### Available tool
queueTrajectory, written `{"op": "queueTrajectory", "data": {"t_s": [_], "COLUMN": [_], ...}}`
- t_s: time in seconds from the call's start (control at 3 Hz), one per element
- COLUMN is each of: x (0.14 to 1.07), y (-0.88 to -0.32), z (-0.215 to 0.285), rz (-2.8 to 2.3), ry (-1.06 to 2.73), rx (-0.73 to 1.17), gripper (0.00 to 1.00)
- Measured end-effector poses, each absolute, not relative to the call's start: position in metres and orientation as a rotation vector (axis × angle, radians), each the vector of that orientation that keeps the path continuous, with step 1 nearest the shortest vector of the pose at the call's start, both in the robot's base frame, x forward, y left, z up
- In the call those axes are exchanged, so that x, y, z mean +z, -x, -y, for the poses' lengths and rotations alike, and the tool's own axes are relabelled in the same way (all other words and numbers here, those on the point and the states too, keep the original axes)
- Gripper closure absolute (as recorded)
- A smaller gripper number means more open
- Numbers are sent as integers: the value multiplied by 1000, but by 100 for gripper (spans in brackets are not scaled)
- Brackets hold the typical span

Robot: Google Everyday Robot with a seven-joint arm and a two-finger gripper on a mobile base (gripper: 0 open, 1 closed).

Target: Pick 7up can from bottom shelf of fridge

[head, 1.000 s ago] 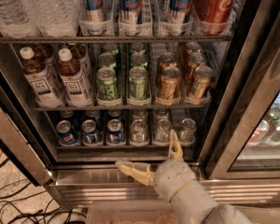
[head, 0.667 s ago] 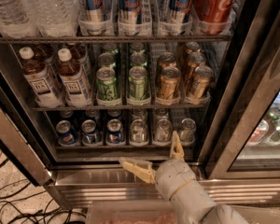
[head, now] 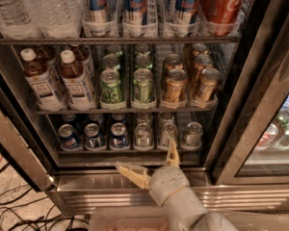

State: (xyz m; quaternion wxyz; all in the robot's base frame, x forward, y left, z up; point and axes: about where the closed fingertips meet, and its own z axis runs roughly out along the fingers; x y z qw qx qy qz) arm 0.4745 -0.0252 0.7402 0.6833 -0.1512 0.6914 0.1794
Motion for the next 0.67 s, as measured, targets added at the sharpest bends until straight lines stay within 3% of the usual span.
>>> {"op": "queueTrajectory", "data": {"t_s": [0.67], "x": [685], "y": [-520], "z": [45], "rz": [-1569], "ry": [230], "rx": [189], "gripper": [0]}}
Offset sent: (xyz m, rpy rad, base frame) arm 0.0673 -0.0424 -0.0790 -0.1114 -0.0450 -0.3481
